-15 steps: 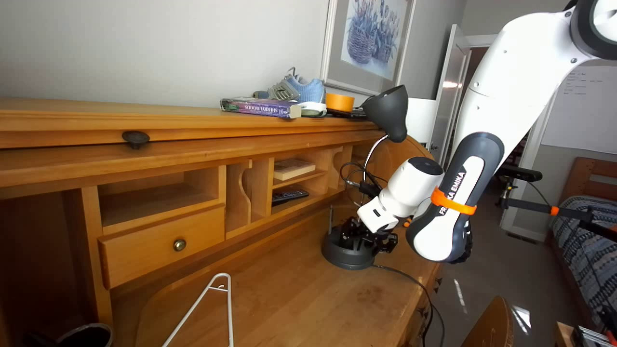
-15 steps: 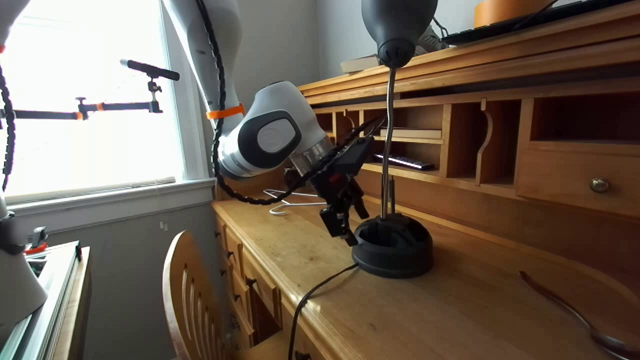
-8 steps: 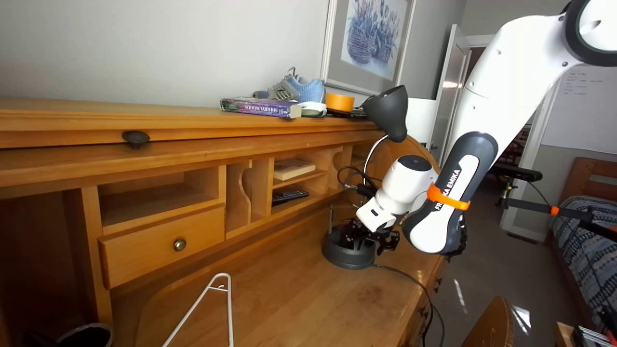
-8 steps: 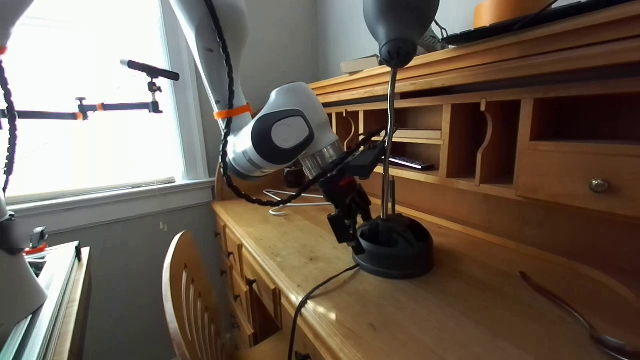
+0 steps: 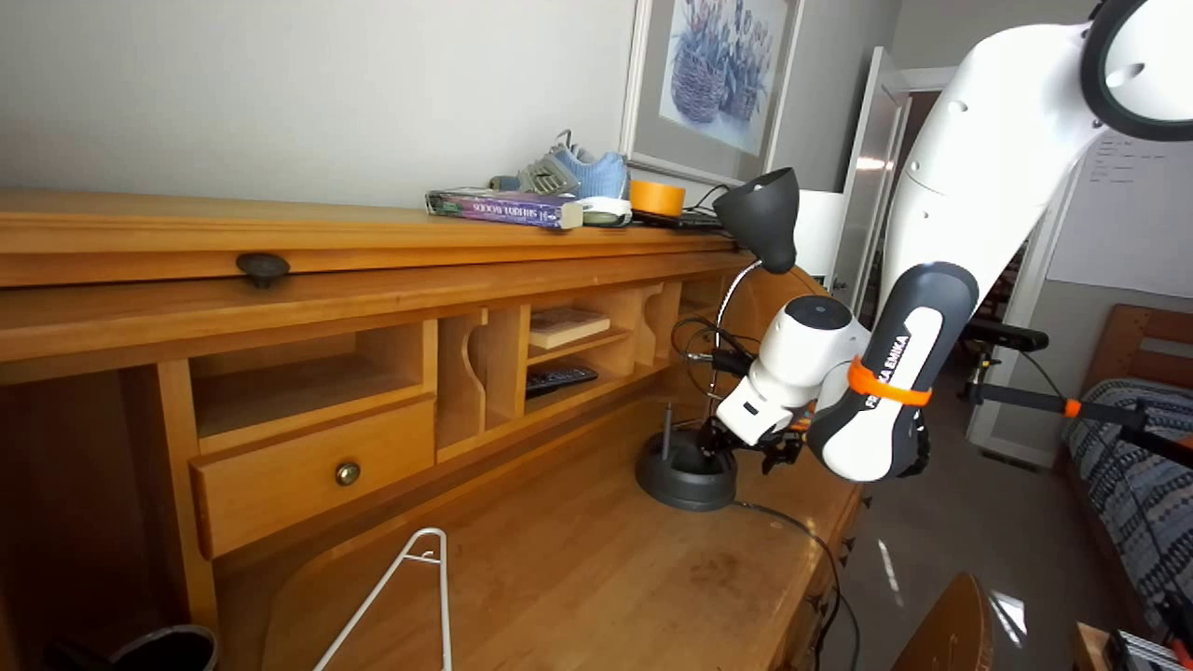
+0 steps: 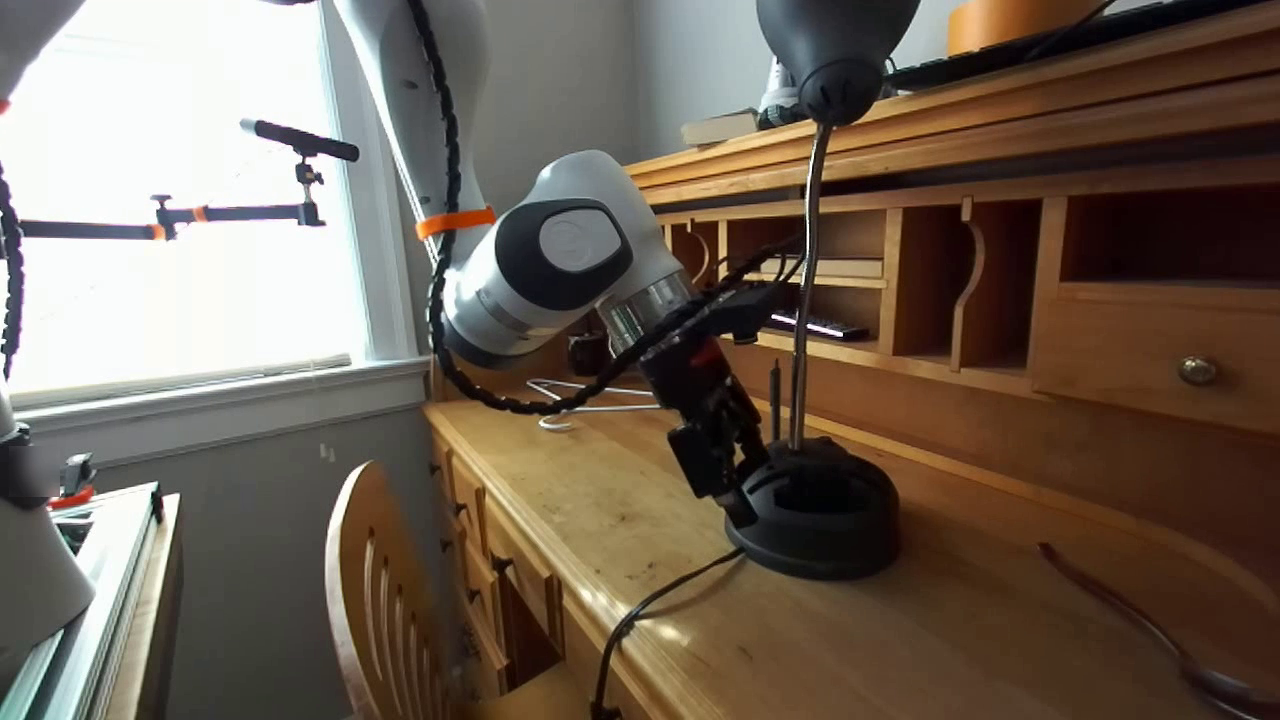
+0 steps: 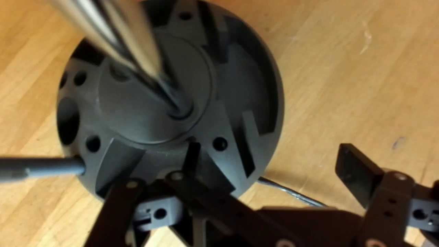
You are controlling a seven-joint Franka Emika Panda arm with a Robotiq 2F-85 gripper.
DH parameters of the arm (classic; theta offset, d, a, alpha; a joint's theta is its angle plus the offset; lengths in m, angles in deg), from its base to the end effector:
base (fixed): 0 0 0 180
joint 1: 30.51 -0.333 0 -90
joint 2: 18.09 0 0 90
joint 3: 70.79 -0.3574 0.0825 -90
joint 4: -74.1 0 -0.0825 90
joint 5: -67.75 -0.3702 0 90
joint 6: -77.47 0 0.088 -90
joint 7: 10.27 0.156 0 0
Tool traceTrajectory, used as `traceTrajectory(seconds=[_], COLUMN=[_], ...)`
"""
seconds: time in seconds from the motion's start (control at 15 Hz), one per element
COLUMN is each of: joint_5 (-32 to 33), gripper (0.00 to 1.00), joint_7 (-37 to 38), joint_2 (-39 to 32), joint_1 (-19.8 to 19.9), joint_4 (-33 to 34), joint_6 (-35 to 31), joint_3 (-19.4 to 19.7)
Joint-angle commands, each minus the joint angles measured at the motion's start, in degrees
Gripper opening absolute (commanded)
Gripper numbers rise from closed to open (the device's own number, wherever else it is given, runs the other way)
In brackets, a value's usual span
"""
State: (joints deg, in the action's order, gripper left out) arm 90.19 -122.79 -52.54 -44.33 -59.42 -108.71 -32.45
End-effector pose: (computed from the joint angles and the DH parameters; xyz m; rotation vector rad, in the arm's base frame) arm 0.5348 -0.2066 0.1706 1.3197 2.3056 -0.2892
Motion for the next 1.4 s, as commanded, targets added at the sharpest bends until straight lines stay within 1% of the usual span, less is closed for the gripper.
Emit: traceTrajectory(seconds=[0.0, 0.07, 0.33, 0.6, 0.8, 1.0, 1.13, 1.27, 1.33], joint_5=[2.2, 2.4, 2.9, 3.0, 0.9, -2.0, -4.1, -5.9, -8.1], gripper=[1.00, 1.00, 1.00, 1.00, 1.00, 1.00, 1.00, 1.00, 1.00], joint_7=[1.1, 1.0, 0.8, -0.8, -2.1, -3.9, -5.3, -6.7, -6.8], joint_2=[-1.7, -2.0, 0.3, 3.4, 4.9, 6.3, 7.1, 7.7, 7.2], joint_1=[-5.1, -6.1, -8.9, -13.6, -17.5, -20.7, -21.6, -21.3, -21.5], joint_4=[-2.5, -3.0, -6.5, -11.8, -15.5, -18.0, -18.3, -17.4, -16.6], joint_6=[-0.3, -0.3, -1.7, -6.0, -11.1, -15.5, -17.8, -19.5, -20.0], joint_3=[6.8, 8.3, 11.3, 14.8, 16.7, 16.8, 15.6, 13.3, 12.2])
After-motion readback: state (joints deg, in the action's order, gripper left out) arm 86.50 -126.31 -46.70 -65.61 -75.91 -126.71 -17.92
